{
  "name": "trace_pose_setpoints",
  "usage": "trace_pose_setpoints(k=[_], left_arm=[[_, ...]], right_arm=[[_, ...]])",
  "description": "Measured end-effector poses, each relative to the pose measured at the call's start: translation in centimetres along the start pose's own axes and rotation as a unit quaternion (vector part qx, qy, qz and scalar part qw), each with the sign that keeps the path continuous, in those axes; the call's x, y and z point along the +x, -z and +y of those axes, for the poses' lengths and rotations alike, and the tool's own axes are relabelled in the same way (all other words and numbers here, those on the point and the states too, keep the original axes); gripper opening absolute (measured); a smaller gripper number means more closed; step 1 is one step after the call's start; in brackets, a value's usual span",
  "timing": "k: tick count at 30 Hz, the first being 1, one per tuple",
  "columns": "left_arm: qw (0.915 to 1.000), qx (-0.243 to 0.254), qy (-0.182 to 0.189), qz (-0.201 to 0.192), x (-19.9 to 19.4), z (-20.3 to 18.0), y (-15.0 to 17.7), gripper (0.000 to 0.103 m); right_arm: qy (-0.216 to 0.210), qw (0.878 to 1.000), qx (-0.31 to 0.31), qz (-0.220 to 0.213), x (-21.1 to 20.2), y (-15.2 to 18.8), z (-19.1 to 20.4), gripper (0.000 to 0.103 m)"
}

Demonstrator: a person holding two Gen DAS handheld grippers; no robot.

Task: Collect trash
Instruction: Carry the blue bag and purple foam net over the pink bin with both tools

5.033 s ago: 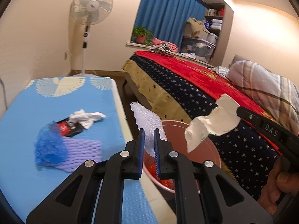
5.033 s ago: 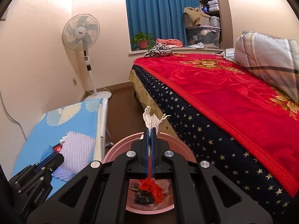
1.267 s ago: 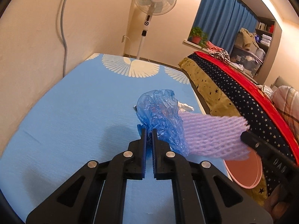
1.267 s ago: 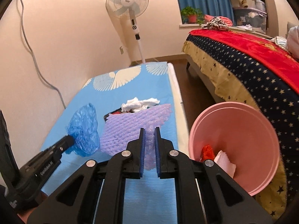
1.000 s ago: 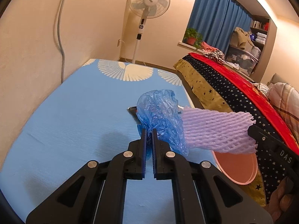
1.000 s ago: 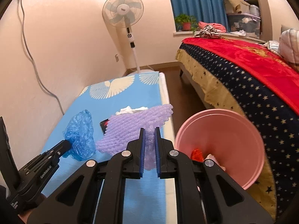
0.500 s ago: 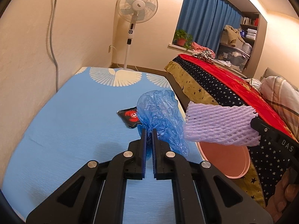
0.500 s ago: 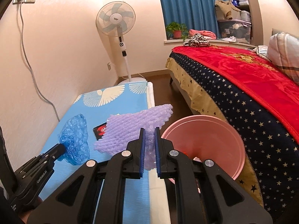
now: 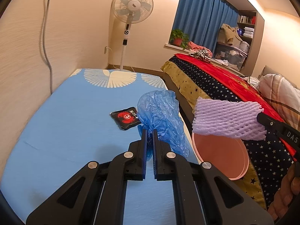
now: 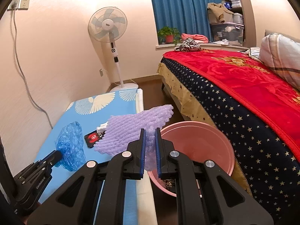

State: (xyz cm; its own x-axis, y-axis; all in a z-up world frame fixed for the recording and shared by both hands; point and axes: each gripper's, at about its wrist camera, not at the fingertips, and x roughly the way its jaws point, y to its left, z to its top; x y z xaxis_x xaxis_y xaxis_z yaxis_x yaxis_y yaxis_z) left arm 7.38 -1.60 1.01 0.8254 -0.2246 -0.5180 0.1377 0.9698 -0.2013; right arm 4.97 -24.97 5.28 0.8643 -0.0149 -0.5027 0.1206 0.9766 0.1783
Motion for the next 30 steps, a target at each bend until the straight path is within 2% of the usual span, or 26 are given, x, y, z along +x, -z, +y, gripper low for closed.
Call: trace_pose_setpoints(k=[30], left_arm=[[0.9991,0.037,0.022,0.002,2.0,-3.7,0.0,0.005]], right_arm=[[0.081,0.995,0.041,-0.03,0.1,-1.2,-4.8,0.01]])
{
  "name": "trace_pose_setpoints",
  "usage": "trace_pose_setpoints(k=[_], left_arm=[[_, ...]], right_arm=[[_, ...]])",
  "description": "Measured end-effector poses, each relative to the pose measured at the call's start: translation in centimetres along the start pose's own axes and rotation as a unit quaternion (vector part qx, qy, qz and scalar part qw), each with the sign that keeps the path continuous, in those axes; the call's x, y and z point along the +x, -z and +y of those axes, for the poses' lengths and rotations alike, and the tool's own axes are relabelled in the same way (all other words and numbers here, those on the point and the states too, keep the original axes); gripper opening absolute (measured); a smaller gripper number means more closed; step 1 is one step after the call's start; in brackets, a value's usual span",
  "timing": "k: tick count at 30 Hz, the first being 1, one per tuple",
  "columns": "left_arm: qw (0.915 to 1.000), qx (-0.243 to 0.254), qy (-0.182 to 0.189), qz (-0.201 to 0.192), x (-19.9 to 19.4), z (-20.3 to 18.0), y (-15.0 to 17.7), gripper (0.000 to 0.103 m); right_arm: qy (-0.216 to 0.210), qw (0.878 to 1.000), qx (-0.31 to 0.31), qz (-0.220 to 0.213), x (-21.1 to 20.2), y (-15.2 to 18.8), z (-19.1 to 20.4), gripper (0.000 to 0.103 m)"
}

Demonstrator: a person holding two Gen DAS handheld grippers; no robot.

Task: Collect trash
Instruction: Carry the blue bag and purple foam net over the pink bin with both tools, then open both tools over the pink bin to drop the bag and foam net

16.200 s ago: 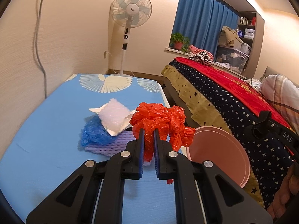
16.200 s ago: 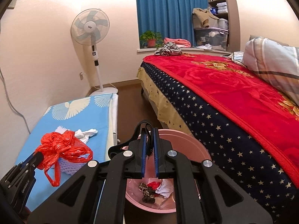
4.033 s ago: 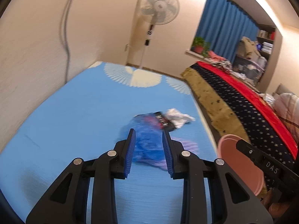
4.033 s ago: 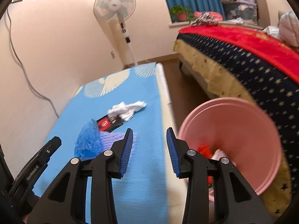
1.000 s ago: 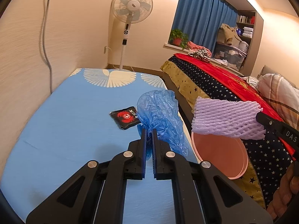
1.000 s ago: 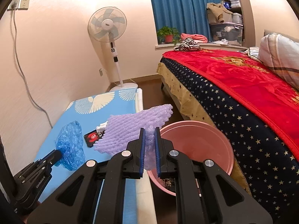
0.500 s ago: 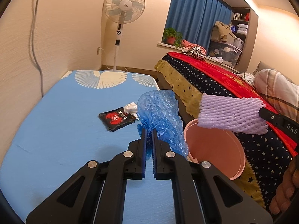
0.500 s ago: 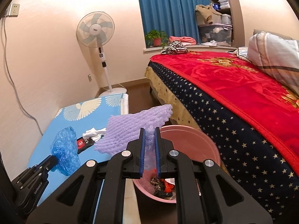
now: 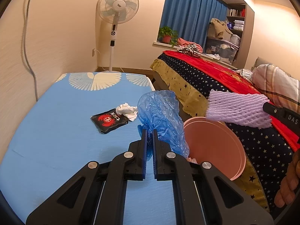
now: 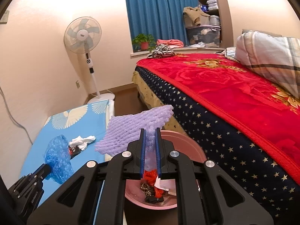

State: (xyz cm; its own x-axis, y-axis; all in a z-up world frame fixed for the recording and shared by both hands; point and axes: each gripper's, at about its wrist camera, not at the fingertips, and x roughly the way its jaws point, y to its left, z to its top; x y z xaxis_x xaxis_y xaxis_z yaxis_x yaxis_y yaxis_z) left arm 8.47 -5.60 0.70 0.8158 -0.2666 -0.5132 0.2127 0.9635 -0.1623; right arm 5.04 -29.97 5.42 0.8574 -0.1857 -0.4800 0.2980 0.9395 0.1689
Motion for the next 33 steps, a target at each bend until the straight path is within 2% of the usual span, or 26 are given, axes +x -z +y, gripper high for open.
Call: trace_pose_setpoints(k=[14,33], left_arm=[[0.9998,0.014,0.017,0.004,1.1,-1.8,-0.1,0.005],[0.9974,0.034,0.059,0.026,4.9,-6.4,0.6,0.005]], right_arm=[[0.04,0.999,-0.006,-0.018,0.3,0.0,-0.7,0.01],[0.096,0.995,0.01,-0.011,2.4,0.3,-3.4,0.01]])
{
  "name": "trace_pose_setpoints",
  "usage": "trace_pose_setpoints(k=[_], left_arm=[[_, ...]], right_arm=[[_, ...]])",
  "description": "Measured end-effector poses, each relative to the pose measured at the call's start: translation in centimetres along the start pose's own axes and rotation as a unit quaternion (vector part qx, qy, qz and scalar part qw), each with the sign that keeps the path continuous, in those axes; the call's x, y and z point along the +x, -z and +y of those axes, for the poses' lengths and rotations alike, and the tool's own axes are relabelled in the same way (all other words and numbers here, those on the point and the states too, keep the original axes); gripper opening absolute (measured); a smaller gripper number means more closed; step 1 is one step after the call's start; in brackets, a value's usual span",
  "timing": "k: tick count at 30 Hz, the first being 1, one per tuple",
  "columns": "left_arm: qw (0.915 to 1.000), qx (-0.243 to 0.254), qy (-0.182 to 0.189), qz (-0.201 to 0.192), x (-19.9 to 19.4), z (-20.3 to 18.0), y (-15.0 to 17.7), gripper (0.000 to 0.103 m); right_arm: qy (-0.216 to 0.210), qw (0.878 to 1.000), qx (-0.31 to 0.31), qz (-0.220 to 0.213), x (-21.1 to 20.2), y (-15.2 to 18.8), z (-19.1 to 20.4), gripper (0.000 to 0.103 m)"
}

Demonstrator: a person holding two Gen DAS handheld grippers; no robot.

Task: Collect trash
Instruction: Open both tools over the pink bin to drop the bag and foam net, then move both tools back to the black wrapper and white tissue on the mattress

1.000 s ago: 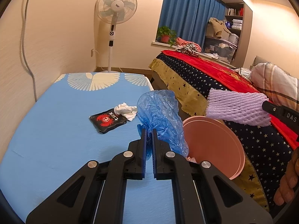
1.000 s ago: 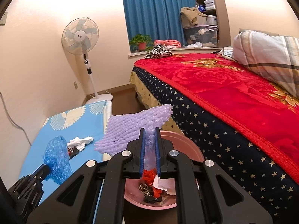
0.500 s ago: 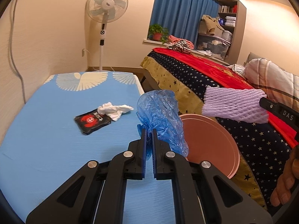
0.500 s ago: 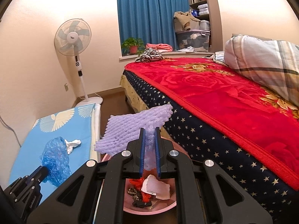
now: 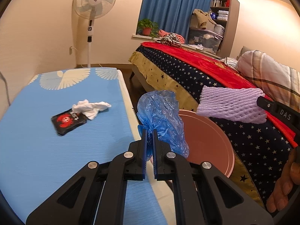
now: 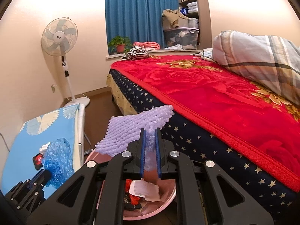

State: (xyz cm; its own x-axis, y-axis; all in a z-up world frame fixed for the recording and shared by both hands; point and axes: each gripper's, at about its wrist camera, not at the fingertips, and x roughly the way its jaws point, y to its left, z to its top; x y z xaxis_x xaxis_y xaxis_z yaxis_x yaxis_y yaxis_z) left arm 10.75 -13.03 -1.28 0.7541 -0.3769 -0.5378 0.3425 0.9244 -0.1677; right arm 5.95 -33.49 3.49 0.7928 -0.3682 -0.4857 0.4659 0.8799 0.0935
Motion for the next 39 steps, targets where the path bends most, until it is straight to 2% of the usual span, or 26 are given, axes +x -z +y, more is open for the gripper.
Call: trace_pose_setpoints(k=[11,15,16,18,24,31,39], left_arm=[[0.9996,0.005,0.018,0.022,2.9,-1.6,0.3,0.005],[0.9989,0.002,0.028,0.037,4.0,-2.0,0.5,0.005],[0.9987,0.003,0.029,0.041,4.3,-2.1,0.6,0.008],[0.9981,0.005,0.035,0.051,4.8,-2.4,0.8,0.026],[0.9981,0.006,0.038,0.049,4.7,-2.4,0.9,0.028],[0.9994,-0.002,0.024,0.025,2.7,-0.9,0.5,0.028],[0.9988,-0.042,-0.027,-0.004,0.5,3.9,0.1,0.028]], right_arm=[[0.019,1.0,0.0,0.012,1.7,0.4,-0.7,0.011],[0.021,0.999,0.005,0.025,2.4,0.7,-0.9,0.017],[0.021,0.999,0.006,0.027,2.5,0.7,-1.0,0.019],[0.02,0.999,0.012,0.028,2.6,0.7,-1.2,0.034],[0.017,0.999,0.013,0.027,2.3,0.8,-1.0,0.036],[-0.012,1.0,0.01,0.023,1.4,0.8,-0.1,0.036],[-0.078,0.996,0.014,0.033,1.6,1.5,3.0,0.036]])
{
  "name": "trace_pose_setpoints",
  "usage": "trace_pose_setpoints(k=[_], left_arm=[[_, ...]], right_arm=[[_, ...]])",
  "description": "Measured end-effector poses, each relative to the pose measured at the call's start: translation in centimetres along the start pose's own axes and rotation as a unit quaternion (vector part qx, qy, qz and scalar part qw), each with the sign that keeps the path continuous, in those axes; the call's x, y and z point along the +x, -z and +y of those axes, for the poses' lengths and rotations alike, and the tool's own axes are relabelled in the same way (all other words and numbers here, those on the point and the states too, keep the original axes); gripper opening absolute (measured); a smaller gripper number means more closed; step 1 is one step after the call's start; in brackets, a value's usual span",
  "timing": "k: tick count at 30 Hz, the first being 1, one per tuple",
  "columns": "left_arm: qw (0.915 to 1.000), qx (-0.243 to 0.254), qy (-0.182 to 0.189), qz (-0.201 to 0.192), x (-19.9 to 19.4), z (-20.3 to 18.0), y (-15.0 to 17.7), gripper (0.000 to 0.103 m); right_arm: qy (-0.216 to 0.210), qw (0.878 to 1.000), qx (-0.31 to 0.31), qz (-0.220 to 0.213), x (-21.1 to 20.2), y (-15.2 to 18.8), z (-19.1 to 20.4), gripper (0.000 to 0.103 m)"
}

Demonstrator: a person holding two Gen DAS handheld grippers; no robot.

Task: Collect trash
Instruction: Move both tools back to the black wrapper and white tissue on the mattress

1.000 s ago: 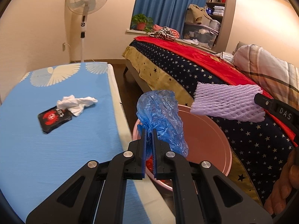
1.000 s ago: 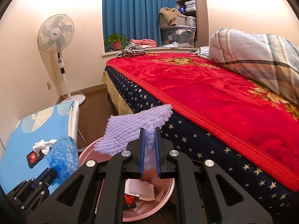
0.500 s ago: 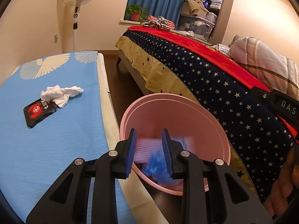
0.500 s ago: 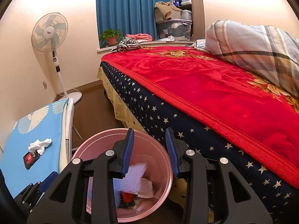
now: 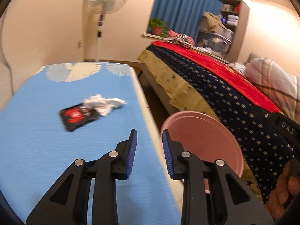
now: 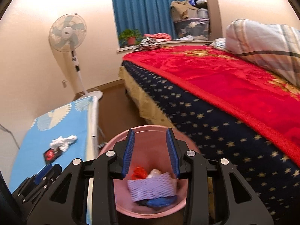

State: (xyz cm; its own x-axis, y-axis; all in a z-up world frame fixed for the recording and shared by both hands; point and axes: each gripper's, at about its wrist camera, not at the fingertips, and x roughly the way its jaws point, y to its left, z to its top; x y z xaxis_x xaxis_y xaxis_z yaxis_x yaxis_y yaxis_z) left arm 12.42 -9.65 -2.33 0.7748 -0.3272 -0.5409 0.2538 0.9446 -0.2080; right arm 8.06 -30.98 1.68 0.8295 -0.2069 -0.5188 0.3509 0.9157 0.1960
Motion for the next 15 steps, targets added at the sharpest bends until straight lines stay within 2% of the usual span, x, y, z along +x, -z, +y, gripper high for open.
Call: trace_pose_setpoints(k=[8,15], left_arm=[[0.996,-0.056,-0.062,-0.03,-0.5,5.8,-0.8,0.026],[0.9893,-0.113,-0.091,-0.009,1.0,10.9,-0.7,0.026]], right_arm=[[-0.087,0.996,-0.005,0.027,2.6,1.0,5.4,0.036],[-0.141,0.988,-0.024,0.058,5.2,2.4,9.9,0.035]])
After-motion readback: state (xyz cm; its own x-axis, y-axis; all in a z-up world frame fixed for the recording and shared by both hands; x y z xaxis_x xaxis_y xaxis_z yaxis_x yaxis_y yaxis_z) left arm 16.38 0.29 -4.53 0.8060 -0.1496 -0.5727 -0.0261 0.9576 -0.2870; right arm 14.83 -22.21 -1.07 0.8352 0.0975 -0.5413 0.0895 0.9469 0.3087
